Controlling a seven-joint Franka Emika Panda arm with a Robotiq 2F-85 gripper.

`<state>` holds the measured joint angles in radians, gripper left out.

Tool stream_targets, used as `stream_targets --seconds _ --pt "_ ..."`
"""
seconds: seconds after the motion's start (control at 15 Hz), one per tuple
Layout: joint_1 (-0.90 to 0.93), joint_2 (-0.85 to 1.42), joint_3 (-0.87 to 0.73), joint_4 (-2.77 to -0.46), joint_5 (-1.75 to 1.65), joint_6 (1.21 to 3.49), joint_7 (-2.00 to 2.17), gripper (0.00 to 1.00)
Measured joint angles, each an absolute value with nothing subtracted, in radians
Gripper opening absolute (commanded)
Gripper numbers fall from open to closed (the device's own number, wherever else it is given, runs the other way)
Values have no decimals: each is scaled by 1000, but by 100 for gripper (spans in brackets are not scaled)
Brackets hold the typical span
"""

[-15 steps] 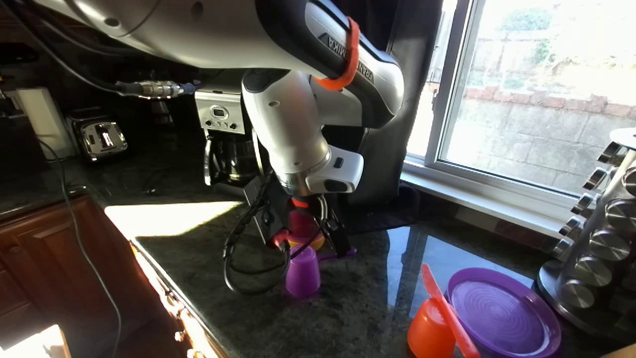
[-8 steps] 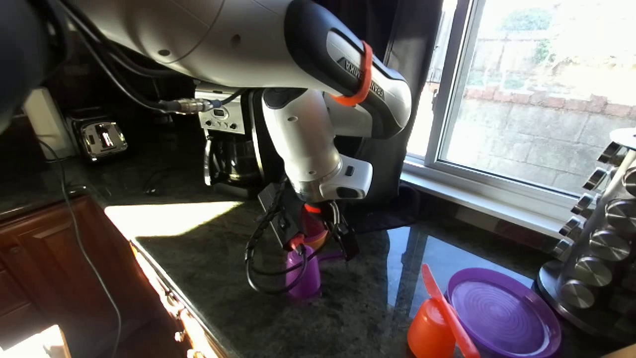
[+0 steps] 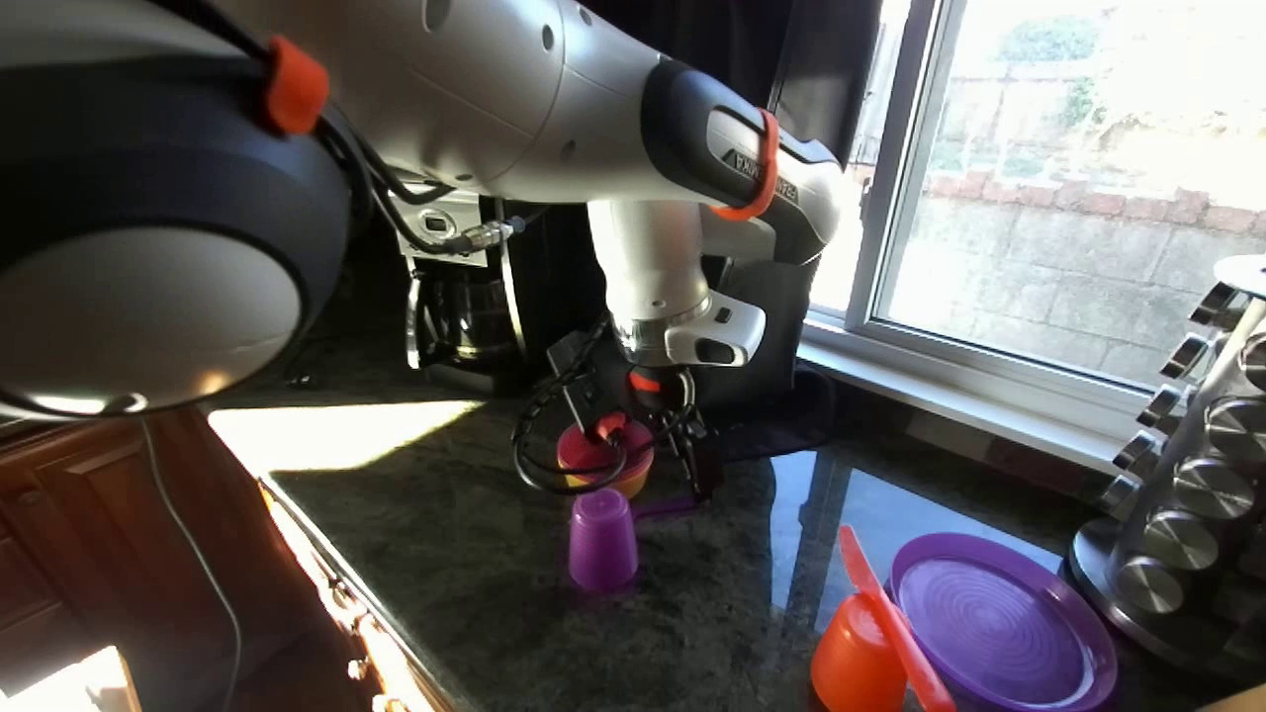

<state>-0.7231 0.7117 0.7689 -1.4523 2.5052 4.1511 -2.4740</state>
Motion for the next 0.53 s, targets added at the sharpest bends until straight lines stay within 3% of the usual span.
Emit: stream_targets --seconds 0.53 --pt "-631 875 704 -1303 2505 4213 -2451 100"
